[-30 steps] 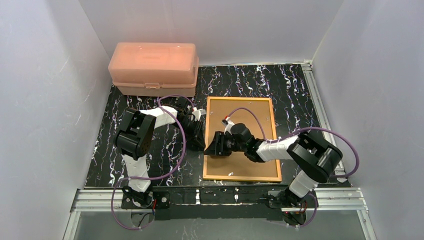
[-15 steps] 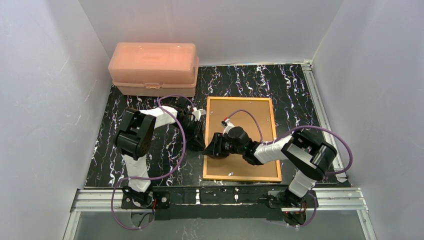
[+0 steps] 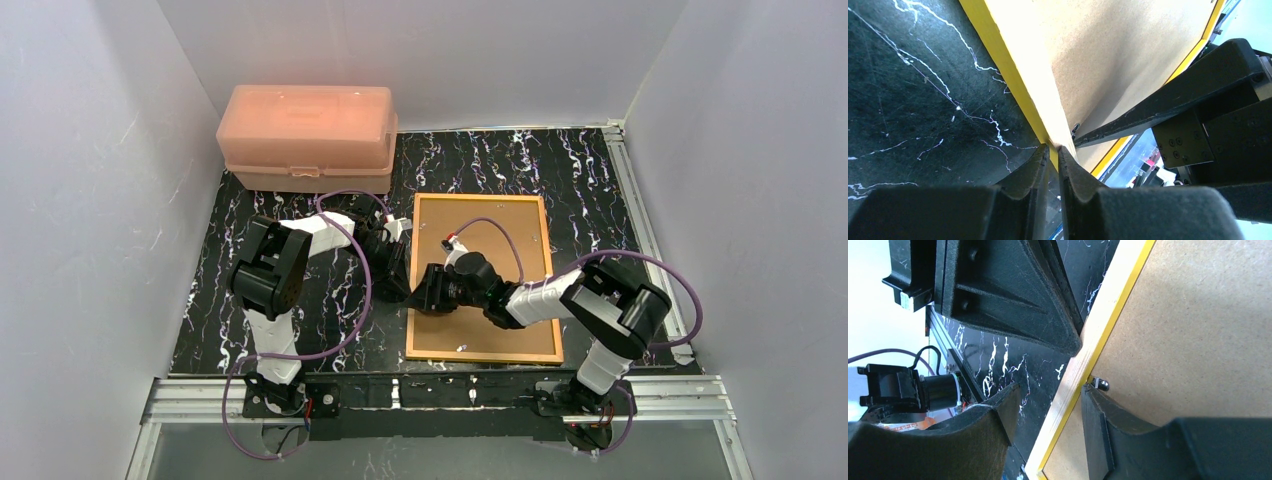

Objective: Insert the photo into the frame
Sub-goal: Install the photo frame at the center of the board.

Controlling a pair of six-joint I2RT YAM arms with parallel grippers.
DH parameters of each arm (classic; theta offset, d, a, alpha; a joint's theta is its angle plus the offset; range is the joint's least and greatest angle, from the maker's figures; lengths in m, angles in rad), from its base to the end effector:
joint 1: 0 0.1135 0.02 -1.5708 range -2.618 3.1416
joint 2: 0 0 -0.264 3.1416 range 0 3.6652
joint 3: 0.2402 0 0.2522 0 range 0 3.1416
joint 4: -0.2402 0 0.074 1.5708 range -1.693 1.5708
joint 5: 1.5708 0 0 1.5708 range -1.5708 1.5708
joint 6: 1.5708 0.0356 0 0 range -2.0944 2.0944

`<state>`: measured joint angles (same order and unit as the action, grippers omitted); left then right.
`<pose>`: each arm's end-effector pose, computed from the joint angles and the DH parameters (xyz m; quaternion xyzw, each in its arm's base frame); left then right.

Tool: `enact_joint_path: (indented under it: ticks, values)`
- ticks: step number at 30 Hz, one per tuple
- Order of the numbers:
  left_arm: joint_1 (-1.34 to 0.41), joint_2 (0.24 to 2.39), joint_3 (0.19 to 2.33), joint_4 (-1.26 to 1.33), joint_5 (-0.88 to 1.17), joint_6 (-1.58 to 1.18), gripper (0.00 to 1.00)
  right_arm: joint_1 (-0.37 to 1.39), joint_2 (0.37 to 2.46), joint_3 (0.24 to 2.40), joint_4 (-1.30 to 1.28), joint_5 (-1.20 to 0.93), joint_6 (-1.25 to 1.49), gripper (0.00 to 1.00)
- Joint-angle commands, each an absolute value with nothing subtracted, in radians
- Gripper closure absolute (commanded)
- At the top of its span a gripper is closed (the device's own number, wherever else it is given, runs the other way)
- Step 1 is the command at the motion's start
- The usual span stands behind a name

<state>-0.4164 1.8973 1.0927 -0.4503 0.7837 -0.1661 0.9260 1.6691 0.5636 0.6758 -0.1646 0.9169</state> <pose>0.3086 -0.1640 0.1343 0.1735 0.8981 -0.4030 0.0309 0.1808 0.2502 0.1388 -0.0482 0.8385 0.4706 0.2704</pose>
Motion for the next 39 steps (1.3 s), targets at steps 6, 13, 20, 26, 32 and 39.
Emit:
enact_joint_path:
  ticks: [6,13,20,26,32,39]
  values:
    - [-0.419,1.855,1.081,-0.485,0.78,-0.137,0.9,0.936,1.706,0.587,0.673,-0.145,0.901,0.43]
    - [-0.419,1.852,1.078,-0.486,0.781,-0.135,0.9,0.937,1.711,0.594,0.673,-0.141,0.899,0.43]
    - [-0.419,1.851,1.077,-0.483,0.785,-0.137,0.9,0.941,1.728,0.602,0.696,-0.158,0.898,0.44]
    - [-0.404,1.823,1.102,-0.526,0.79,-0.127,0.9,0.915,1.541,0.625,0.623,-0.23,0.864,0.4]
    - [-0.319,1.801,1.172,-0.592,0.825,-0.123,0.82,0.776,1.375,0.735,0.409,-0.311,0.773,0.28]
    - [-0.291,1.907,1.373,-0.603,0.781,-0.141,0.55,0.59,1.532,0.915,0.355,-0.37,0.72,0.21]
